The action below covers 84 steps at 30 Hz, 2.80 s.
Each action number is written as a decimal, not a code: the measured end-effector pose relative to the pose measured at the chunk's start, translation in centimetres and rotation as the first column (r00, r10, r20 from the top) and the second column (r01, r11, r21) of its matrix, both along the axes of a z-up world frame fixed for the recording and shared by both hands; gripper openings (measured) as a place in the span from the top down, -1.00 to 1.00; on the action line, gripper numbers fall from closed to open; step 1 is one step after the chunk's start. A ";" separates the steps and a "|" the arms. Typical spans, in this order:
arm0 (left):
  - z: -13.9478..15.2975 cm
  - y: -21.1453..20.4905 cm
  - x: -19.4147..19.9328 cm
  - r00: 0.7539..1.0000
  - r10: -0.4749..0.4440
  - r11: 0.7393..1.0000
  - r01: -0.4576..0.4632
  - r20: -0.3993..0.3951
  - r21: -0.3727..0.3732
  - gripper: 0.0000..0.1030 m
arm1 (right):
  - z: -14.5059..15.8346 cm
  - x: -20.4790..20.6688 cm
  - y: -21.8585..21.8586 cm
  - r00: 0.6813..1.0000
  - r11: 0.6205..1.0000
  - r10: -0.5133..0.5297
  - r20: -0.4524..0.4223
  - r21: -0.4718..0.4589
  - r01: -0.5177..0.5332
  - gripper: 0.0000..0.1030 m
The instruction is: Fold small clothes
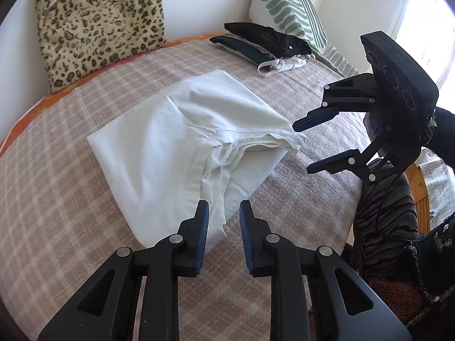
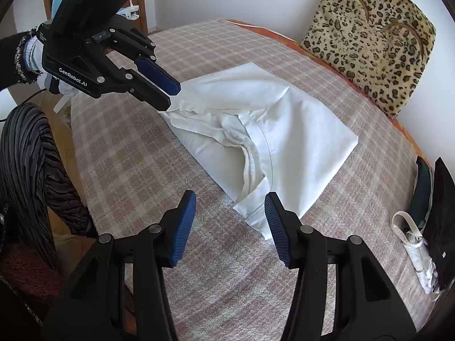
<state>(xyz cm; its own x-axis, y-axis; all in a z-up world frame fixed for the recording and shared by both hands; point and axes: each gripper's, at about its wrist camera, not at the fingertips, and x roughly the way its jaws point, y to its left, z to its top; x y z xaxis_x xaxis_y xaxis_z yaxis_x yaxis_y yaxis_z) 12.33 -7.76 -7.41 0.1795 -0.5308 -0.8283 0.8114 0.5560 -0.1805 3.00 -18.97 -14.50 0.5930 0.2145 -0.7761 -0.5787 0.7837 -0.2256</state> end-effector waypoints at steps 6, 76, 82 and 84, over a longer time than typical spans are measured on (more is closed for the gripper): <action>-2.2 0.7 0.9 0.998 0.036 0.999 -0.035 -0.051 0.024 0.60 | -0.9 1.1 0.1 0.999 0.998 -0.037 0.015 -0.047 0.038 0.73; -2.0 -2.0 12.0 0.975 0.221 0.971 -0.220 0.003 -0.094 0.59 | 1.6 15.8 -7.9 0.940 0.798 -0.293 -0.176 0.496 0.342 0.59; -4.1 -2.2 14.6 0.961 0.277 0.960 -0.277 -0.007 -0.034 0.48 | -0.8 18.9 -7.9 0.906 0.825 -0.368 -0.209 0.377 0.422 0.59; -4.5 -1.1 15.3 0.945 0.326 0.945 -0.326 -0.004 -0.024 0.43 | -0.7 19.2 -10.2 0.869 0.770 -0.441 -0.222 0.404 0.494 0.58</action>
